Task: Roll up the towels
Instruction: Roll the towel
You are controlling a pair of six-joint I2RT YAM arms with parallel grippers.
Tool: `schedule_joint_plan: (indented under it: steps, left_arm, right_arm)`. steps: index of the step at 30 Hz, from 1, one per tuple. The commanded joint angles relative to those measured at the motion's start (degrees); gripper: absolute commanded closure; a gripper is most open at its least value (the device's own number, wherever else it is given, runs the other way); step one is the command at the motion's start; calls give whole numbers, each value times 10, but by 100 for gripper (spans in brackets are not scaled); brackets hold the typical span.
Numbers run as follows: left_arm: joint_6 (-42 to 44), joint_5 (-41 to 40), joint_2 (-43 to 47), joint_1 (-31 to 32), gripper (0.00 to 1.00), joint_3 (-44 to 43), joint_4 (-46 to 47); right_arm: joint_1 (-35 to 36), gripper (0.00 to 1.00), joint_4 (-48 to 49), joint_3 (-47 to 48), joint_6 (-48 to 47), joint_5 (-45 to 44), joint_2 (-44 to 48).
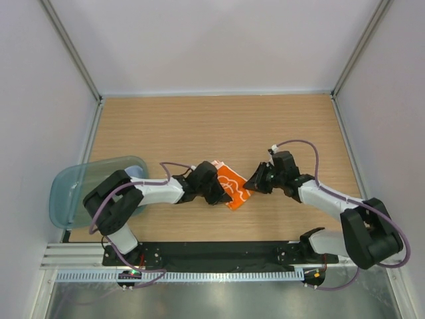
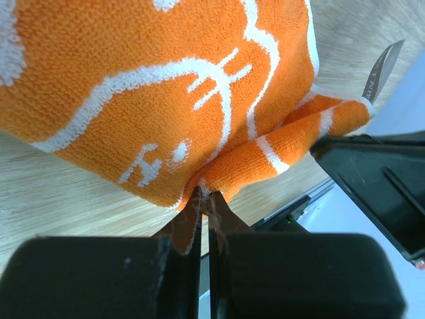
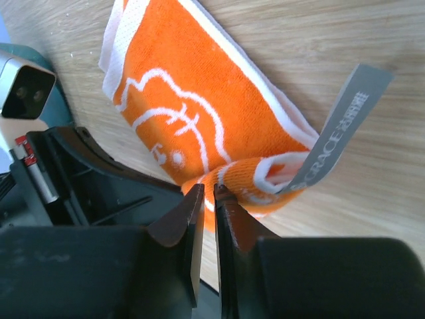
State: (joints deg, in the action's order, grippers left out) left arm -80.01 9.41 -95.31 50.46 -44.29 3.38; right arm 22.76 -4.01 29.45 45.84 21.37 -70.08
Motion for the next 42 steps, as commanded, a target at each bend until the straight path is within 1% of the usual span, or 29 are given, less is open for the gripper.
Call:
schedule_joint_plan:
  steps: [1, 9, 16, 17, 18, 19, 20, 21, 23, 24, 25, 27, 28, 29, 30, 31, 32, 33, 34, 36, 37, 38, 40, 42]
  left_arm:
    - [-12, 10, 2, -6, 100, 10, 16]
    - [-24, 8, 13, -15, 100, 47, 29]
    - [-22, 0, 32, -26, 100, 69, 22]
    - [-3, 3, 34, -26, 99, 68, 22]
    - [12, 4, 38, -25, 95, 66, 22]
    - [26, 5, 41, -23, 86, 58, 15]
    - [52, -7, 45, -19, 80, 54, 2]
    - [64, -20, 59, -16, 70, 49, -27]
    - [109, -47, 76, -10, 64, 33, -69]
    - [124, -81, 93, -3, 57, 26, -112]
    - [144, -90, 107, -2, 55, 13, -133]
    - [211, -158, 136, 2, 52, 10, -163]
    - [235, -178, 178, 4, 51, 9, -166]
    - [257, -195, 196, 6, 51, 8, -167]
    - [313, -216, 213, 15, 47, 4, -169]
    - [341, -226, 230, 20, 46, -3, -169]
    - [371, -236, 236, 28, 43, -20, -172]
    - [425, -241, 237, 37, 39, -29, -173]
    - [452, -259, 236, 56, 37, -38, -174]
    - [491, -262, 235, 75, 34, -54, -164]
    - [535, -249, 234, 93, 34, -53, -150]
    - [553, -245, 228, 101, 34, -49, -118]
    - [596, -219, 214, 114, 31, -46, -92]
    - [615, -205, 179, 117, 31, -47, -62]
  right_arm:
    - [4, 82, 92, 0, 1, 17, -36]
    - [4, 83, 156, 6, -5, 14, -129]
    - [4, 87, 235, -30, 12, 16, -180]
    - [3, 86, 240, -33, 14, 16, -182]
    - [4, 87, 247, -35, 13, 16, -184]
    - [4, 87, 248, -37, 14, 15, -184]
    - [4, 87, 248, -39, 12, 14, -185]
    - [4, 88, 248, -39, 11, 14, -184]
    - [6, 88, 249, -40, 8, 12, -183]
    - [7, 88, 247, -39, 6, 11, -183]
    - [9, 88, 247, -38, 5, 10, -183]
    - [13, 88, 242, -38, 0, 10, -182]
    - [14, 88, 240, -37, -3, 8, -182]
    - [16, 88, 236, -37, -5, 5, -180]
    - [18, 88, 235, -37, -7, 4, -179]
    - [18, 88, 234, -36, -8, 4, -179]
    - [20, 89, 232, -35, -8, 3, -179]
    - [22, 88, 231, -34, -9, 3, -179]
    - [24, 89, 229, -30, -10, 3, -179]
    - [27, 89, 220, -26, -14, -3, -176]
    - [31, 89, 216, -21, -15, -4, -176]
    - [32, 89, 210, -19, -19, -4, -176]
    - [33, 89, 204, -14, -21, -6, -176]
    - [34, 89, 203, -12, -23, -5, -177]
